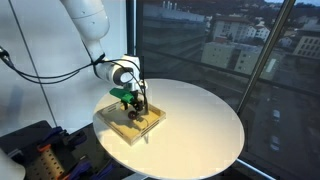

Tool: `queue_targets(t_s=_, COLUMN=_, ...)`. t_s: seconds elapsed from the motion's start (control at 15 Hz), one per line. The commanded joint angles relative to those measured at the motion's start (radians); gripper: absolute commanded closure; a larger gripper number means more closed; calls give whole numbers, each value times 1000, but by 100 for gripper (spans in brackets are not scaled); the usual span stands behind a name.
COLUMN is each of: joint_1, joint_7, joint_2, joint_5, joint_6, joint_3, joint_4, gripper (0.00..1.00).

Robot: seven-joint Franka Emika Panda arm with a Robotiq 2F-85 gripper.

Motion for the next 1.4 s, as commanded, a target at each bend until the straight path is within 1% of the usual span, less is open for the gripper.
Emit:
queue_targets(t_s=0.0, joint_1=-6, joint_7=2, joint_2=26, joint_5=-6, joint_6=4, joint_3=-2, joint_4=27, gripper=0)
queue_targets(t_s=0.4, joint_1=-7, joint_7=2, joint_2=53, joint_5=-6, joint_6=2, joint_3=-5, joint_4=52, gripper=0)
queue_targets(t_s=0.47, joint_1=-7, joint_7=2, joint_2=56, joint_5=-7, joint_6=2, joint_3=-5, joint_4=55, gripper=10)
queue_targets(t_s=0.53, joint_1=-7, joint_7=2, joint_2=58, joint_5=-6, joint_6=1, joint_3=-5, joint_4=57, gripper=27)
queue_targets(t_s=0.6, joint_1=-6, joint_7=2, joint_2=60, joint_5=-7, joint_6=1, joint_3=-6, joint_4=59, gripper=34)
queue_targets(t_s=0.67, joint_1=-6, joint_7=2, joint_2=61, joint_5=-7, joint_6=1, joint_3=-6, joint_4=59, gripper=44)
queue_targets(t_s=0.8, joint_1=-7, joint_7=-1, joint_2=65, joint_5=-7, joint_6=-5, joint_3=-3, joint_4=63, gripper=60)
queue_targets(t_s=0.87, joint_1=-5, joint_7=-1, joint_2=64, joint_5=-8, joint_6=-7, joint_3=-4, joint_4=65, gripper=64)
queue_targets(t_s=1.13, joint_1=-9, joint_7=-11, joint_2=49, joint_5=-5, joint_6=-36, joint_3=6, joint_4=61, gripper=64)
queue_targets(t_s=1.33, joint_1=0, joint_7=-6, joint_2=25, joint_5=-11, joint_6=-69, joint_3=0, joint_4=55, gripper=64)
